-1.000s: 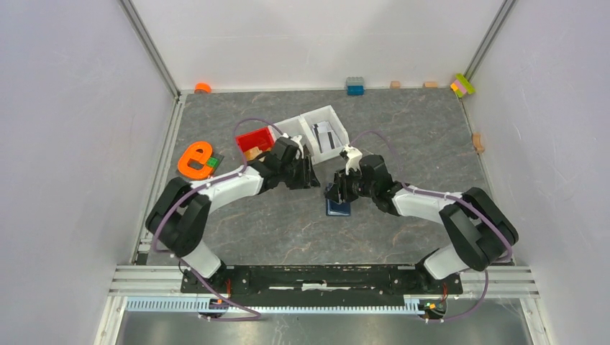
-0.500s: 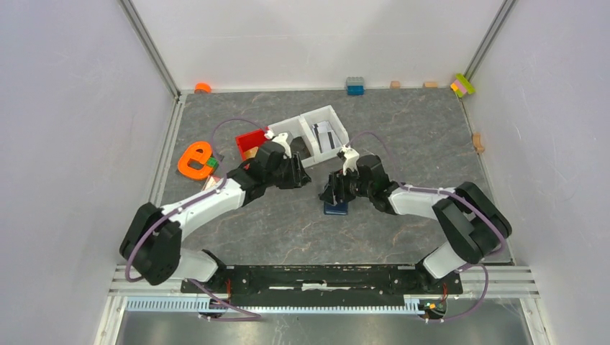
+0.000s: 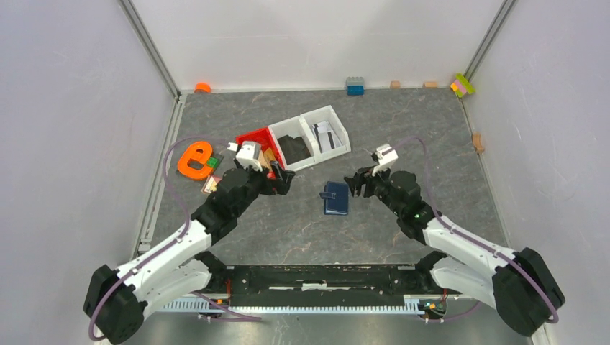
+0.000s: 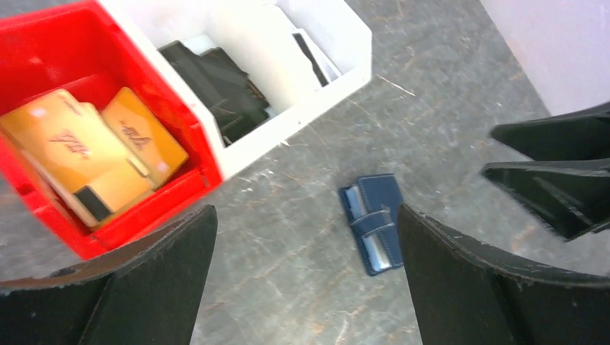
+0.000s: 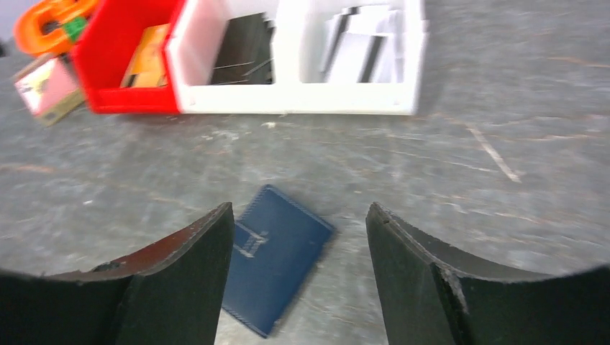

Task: Take the credit cards out of the card holder
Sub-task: Close the card holder at the center of the board, then reset both arms

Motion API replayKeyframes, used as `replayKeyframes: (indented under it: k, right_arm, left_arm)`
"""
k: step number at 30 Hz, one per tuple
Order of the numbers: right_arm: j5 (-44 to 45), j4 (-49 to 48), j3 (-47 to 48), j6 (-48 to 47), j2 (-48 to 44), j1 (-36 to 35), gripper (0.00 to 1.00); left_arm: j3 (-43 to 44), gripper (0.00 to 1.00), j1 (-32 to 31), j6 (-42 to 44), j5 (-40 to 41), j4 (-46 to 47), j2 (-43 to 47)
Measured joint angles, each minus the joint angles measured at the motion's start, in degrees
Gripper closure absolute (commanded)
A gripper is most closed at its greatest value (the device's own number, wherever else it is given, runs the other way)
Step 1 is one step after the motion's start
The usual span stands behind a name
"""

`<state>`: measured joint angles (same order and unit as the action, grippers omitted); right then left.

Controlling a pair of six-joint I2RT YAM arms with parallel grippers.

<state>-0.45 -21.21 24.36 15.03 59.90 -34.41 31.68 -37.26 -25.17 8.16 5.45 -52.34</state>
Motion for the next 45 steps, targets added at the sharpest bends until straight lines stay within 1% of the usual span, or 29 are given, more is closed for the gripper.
replayKeyframes:
  k: [1, 2, 4, 6, 7, 9, 11, 13, 15, 17, 20, 24, 27, 30, 34, 36, 38, 39, 40, 41, 42, 43, 45]
  right_arm:
    - [2.23, -1.4, -1.75, -1.38, -1.64, 0.0, 0.27]
    - [4.52, -2.86, -3.65, -2.82, -3.1, 0.0, 0.26]
    - [9.27, -6.36, -7.82, -5.97, -5.25, 0.02, 0.17]
    - [14.47, -10.47, -12.33, -9.68, -6.38, 0.0, 0.04]
    - [17.31, -12.52, -14.56, -11.67, -6.64, 0.0, 0.02]
    - [23.5, -17.27, -19.04, -15.34, -6.67, 0.0, 0.02]
    - [28.15, -22.12, -22.69, -18.91, -6.45, 0.13, 0.02]
    - [31.39, -25.51, -23.78, -22.56, -5.84, 1.2, 0.02]
    - [32.2, -28.7, -23.78, -24.17, -5.86, 3.43, 0.02]
    - [32.11, -30.34, -23.78, -24.41, -6.01, 6.97, 0.02]
    - [31.34, -34.99, -23.78, -25.44, -6.16, 12.41, 0.02]
    - [30.97, -44.92, -23.78, -28.11, -3.08, 14.53, 0.02]
    - [30.97, -48.7, -23.78, -29.57, 1.2, 15.52, 0.02]
    - [30.6, -51.67, -23.78, -30.32, 5.53, 16.98, 0.02]
    - [30.51, -58.69, -23.8, -31.34, 14.88, 18.05, 0.02]
    - [30.67, -59.71, -23.8, -31.41, 17.29, 18.25, 0.02]
    - [30.99, -61.16, -23.8, -31.01, 17.81, 18.8, 0.02]
    - [31.34, -61.9, -23.8, -30.75, 18.29, 19.08, 0.02]
    - [31.89, -63.04, -23.8, -30.64, 19.63, 19.45, 0.02]
    - [32.15, -63.08, -23.8, -30.62, 20.79, 19.63, 0.02]
    - [32.41, -62.77, -23.82, -30.45, 21.62, 19.76, 0.02]
    - [32.26, -62.49, -23.82, -30.29, 21.64, 19.98, 0.02]
    - [31.21, -62.9, -23.82, -29.86, 20.92, 20.74, 0.02]
  left_arm:
    - [-1.97, 0.0, 0.0, 0.94, 1.16, 1.36, 1.66]
    - [-4.28, 0.0, 0.0, 2.51, 2.62, 3.74, 3.45]
    - [-9.05, 0.0, -0.07, 5.53, 5.97, 7.93, 7.06]
    - [-12.48, 0.0, -0.07, 8.74, 9.46, 11.47, 8.83]
    - [-13.53, 0.0, -0.07, 10.78, 11.61, 13.18, 8.79]
    - [-14.05, 0.0, -0.07, 14.16, 14.82, 15.21, 7.06]
    - [-14.01, 0.0, -0.04, 17.99, 18.64, 17.88, 3.43]
    - [-13.86, 0.0, 0.17, 21.2, 22.14, 19.52, -0.48]
    - [-13.84, 0.0, 1.14, 23.82, 24.94, 20.48, -4.39]
    - [-13.86, 0.0, 2.89, 25.53, 26.86, 20.59, -6.51]
    - [-14.93, 0.0, 5.84, 26.99, 29.33, 23.06, -7.13]
    - [-18.49, 0.0, 11.06, 27.08, 29.66, 29.59, -8.68]
    - [-21.35, 0.0, 14.19, 27.12, 29.59, 35.5, -12.68]
    - [-23.15, 0.0, 15.41, 27.1, 28.89, 37.97, -13.35]
    - [-23.39, 0.02, 17.66, 27.15, 27.41, 42.88, -14.19]
    - [-23.3, 0.02, 18.64, 27.17, 26.45, 45.51, -15.93]
    - [-23.15, 0.04, 19.39, 27.34, 25.53, 46.93, -17.79]
    - [-23.1, 0.05, 19.85, 27.41, 24.7, 47.43, -18.62]
    - [-23.06, 0.1, 20.46, 27.43, 23.78, 47.91, -19.32]
    - [-23.04, 0.1, 20.98, 27.43, 22.93, 48.28, -19.67]
    - [-23.1, 0.08, 21.92, 27.45, 21.27, 49.68, -20.46]
    - [-23.26, 0.09, 23.19, 27.5, 19.04, 52.61, -22.43]
    - [-23.63, 0.15, 25.4, 27.56, 15.91, 61.44, -29.44]
